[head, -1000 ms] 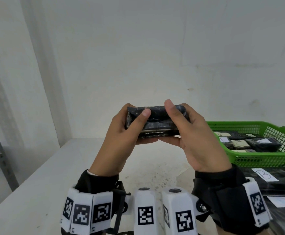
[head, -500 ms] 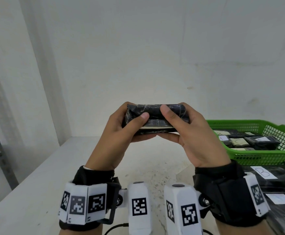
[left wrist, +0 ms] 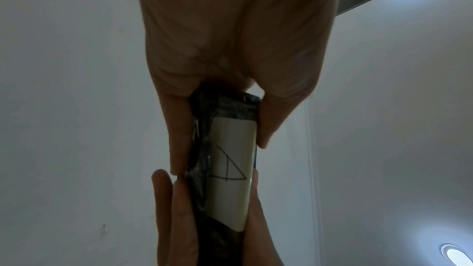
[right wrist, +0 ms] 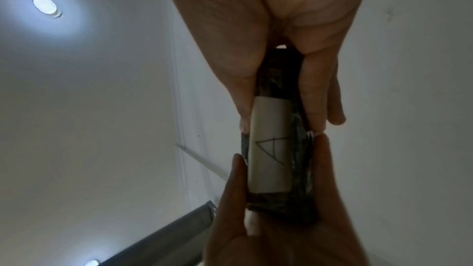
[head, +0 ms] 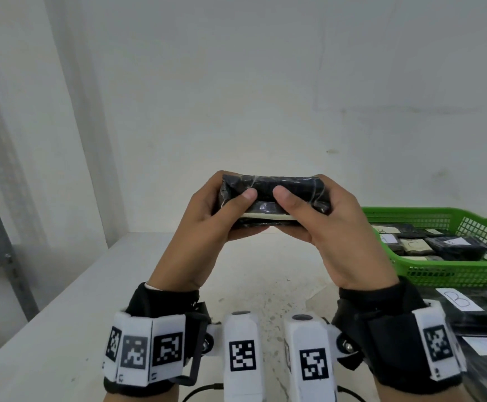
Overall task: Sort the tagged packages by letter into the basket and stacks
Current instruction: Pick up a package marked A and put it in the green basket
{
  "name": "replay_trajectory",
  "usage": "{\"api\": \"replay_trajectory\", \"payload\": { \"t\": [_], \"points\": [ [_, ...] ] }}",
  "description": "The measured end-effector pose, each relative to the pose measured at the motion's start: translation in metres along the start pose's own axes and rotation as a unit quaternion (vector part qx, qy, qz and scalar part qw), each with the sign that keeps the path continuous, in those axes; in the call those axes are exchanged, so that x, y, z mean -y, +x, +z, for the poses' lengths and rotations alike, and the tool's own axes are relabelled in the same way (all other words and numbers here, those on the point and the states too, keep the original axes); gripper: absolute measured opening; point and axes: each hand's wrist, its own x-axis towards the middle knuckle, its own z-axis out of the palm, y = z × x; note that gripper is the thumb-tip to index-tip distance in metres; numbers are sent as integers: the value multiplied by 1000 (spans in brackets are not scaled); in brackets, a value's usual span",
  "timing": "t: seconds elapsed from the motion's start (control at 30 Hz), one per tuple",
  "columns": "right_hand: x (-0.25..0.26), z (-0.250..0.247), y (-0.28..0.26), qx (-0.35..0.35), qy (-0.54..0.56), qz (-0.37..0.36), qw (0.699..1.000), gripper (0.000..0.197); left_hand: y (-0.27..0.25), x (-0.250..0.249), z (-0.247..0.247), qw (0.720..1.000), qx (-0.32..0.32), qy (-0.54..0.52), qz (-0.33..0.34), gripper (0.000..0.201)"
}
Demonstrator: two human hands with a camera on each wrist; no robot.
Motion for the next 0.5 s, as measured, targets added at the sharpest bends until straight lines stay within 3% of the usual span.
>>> {"api": "replay_trajectory", "payload": {
  "t": [0.23,0.5],
  "points": [
    [-3,-2,1,-1,-17,-31,999,40,0,-4,2,996,-1,61,-64,39],
    [2,0,1,2,-3,-19,1000,49,0,-4,-4,997,-13,72,7,25]
  ]
}}
